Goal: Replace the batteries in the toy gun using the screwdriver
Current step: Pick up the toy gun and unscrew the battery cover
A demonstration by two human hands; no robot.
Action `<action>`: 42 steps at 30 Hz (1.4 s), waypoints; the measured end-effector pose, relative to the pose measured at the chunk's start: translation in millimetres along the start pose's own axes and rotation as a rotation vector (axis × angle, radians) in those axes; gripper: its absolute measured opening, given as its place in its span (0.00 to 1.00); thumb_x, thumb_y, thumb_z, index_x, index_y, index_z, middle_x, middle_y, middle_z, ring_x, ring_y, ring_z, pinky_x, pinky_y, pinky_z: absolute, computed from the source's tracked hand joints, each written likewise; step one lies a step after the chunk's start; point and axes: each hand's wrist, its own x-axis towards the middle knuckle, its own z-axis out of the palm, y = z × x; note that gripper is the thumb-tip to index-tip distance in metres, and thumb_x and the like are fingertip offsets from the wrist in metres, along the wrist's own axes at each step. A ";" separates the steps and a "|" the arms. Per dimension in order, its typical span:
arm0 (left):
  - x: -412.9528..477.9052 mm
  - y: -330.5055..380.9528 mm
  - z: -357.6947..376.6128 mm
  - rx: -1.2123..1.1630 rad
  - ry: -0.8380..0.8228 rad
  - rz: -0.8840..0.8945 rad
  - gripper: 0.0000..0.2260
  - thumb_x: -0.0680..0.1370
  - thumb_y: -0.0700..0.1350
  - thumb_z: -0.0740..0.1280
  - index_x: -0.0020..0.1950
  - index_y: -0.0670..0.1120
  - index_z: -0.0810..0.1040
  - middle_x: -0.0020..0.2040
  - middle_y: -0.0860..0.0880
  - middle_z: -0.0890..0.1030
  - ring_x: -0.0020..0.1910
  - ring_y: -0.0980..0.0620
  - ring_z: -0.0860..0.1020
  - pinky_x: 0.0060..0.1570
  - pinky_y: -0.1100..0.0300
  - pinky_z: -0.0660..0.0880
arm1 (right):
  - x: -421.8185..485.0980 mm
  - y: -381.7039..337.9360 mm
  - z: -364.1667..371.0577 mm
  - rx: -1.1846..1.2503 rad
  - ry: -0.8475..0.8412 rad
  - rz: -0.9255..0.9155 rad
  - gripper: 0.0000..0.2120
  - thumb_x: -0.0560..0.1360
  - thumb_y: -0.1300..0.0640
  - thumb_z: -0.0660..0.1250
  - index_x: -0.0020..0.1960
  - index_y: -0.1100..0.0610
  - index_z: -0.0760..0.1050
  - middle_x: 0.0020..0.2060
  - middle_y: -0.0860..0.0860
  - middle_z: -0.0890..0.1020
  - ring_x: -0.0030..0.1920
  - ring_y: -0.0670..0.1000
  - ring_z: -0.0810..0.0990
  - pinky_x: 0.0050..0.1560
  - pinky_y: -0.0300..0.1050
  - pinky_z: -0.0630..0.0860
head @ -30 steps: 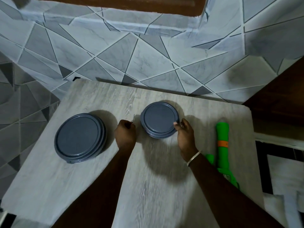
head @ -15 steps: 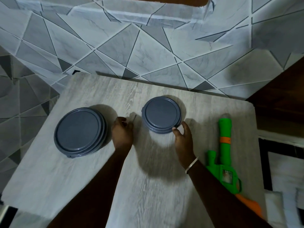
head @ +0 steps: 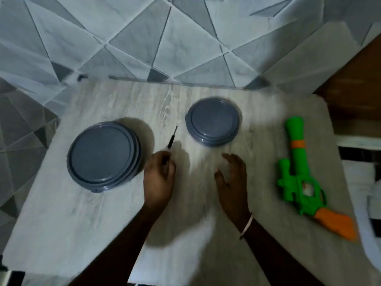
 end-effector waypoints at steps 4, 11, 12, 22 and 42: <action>9.9 6.2 16.5 -0.084 0.029 0.055 0.06 0.80 0.46 0.66 0.56 0.51 0.77 0.51 0.53 0.78 0.50 0.51 0.78 0.51 0.45 0.78 | 6.9 -6.1 23.3 0.060 0.155 -0.085 0.21 0.76 0.54 0.63 0.68 0.60 0.72 0.65 0.56 0.72 0.67 0.54 0.71 0.69 0.56 0.68; -9.4 3.7 35.4 -0.190 0.095 0.192 0.05 0.81 0.46 0.64 0.55 0.48 0.78 0.50 0.51 0.80 0.49 0.51 0.79 0.49 0.48 0.78 | -5.7 -1.0 58.6 0.216 0.270 -0.141 0.15 0.76 0.60 0.67 0.63 0.57 0.76 0.58 0.50 0.75 0.60 0.46 0.75 0.63 0.42 0.73; -10.4 2.6 35.5 -0.193 0.111 0.218 0.06 0.81 0.46 0.64 0.54 0.46 0.79 0.49 0.50 0.80 0.48 0.51 0.79 0.49 0.48 0.78 | -7.2 1.0 61.6 0.225 0.263 -0.154 0.15 0.76 0.60 0.67 0.63 0.57 0.76 0.58 0.49 0.75 0.60 0.46 0.75 0.62 0.41 0.73; -21.6 3.2 32.4 -0.264 0.110 0.307 0.04 0.80 0.41 0.63 0.49 0.44 0.78 0.42 0.51 0.80 0.43 0.56 0.79 0.45 0.59 0.79 | -31.2 -2.7 70.6 0.255 0.027 -0.137 0.17 0.73 0.56 0.62 0.61 0.52 0.76 0.57 0.48 0.80 0.58 0.45 0.78 0.58 0.42 0.77; -62.0 -28.5 7.8 -0.191 0.158 0.285 0.05 0.76 0.41 0.70 0.52 0.44 0.82 0.48 0.47 0.83 0.49 0.48 0.81 0.56 0.50 0.79 | -98.9 14.8 26.4 0.338 0.020 -0.161 0.09 0.78 0.61 0.62 0.52 0.62 0.80 0.42 0.52 0.80 0.41 0.47 0.75 0.45 0.45 0.72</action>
